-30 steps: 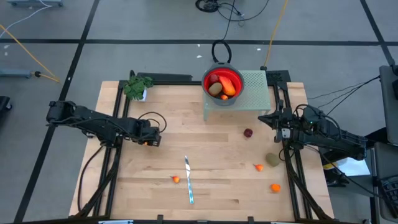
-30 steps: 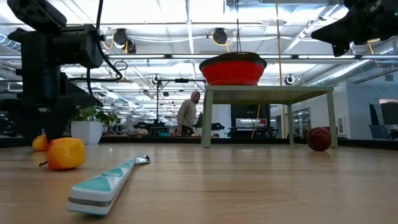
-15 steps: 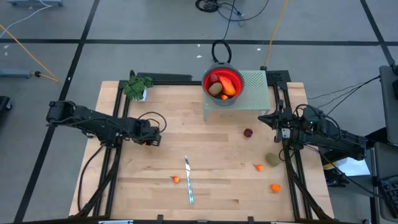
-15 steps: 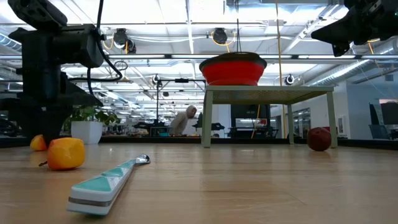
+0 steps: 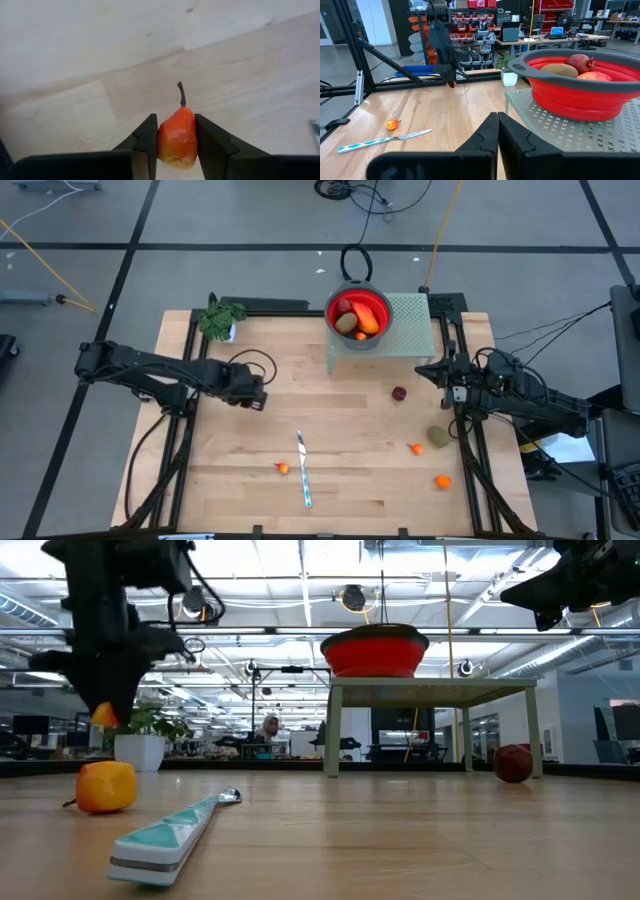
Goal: Pick & Place Fruit
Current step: Put the peach into the red strainer bowl on the shelf
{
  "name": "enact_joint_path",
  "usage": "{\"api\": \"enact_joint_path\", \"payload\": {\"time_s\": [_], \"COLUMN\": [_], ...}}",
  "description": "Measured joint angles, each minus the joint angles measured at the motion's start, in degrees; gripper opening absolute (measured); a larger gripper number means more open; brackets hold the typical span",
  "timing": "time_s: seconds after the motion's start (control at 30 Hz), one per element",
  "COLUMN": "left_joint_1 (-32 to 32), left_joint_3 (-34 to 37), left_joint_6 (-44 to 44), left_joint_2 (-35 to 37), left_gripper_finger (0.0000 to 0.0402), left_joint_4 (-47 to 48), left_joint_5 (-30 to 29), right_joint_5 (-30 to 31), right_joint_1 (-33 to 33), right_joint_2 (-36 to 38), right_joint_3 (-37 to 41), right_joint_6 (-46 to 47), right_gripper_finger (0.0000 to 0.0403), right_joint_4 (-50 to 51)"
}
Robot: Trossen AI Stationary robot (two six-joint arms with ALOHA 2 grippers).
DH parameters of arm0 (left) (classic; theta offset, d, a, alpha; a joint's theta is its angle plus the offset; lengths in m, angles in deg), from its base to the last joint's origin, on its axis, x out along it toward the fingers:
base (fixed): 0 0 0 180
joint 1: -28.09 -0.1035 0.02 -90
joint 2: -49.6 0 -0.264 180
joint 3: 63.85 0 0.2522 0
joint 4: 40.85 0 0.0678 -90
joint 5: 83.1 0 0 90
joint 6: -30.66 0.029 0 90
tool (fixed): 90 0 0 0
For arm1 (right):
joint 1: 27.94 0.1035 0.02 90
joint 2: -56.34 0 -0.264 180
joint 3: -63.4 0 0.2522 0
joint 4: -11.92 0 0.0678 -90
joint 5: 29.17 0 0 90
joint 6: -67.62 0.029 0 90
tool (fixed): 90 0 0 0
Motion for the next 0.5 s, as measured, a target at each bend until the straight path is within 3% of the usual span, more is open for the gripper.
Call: {"api": "enact_joint_path", "payload": {"time_s": [0.23, 0.5], "left_joint_1": [0.02, 0.11], "left_joint_3": [-4.52, -4.72], "left_joint_6": [1.35, 1.34], "left_joint_2": [0.02, 0.02], "left_gripper_finger": [0.0097, 0.0097], "left_joint_4": [2.7, 2.82], "left_joint_5": [-1.6, -2.63], "right_joint_5": [0.0, 0.0], "right_joint_1": [0.0, 0.0], "right_joint_2": [0.01, 0.01], "right_joint_3": [0.0, 0.01], "right_joint_6": [0.02, 0.04], "right_gripper_finger": [0.0, 0.0], "right_joint_4": [0.02, 0.02]}}
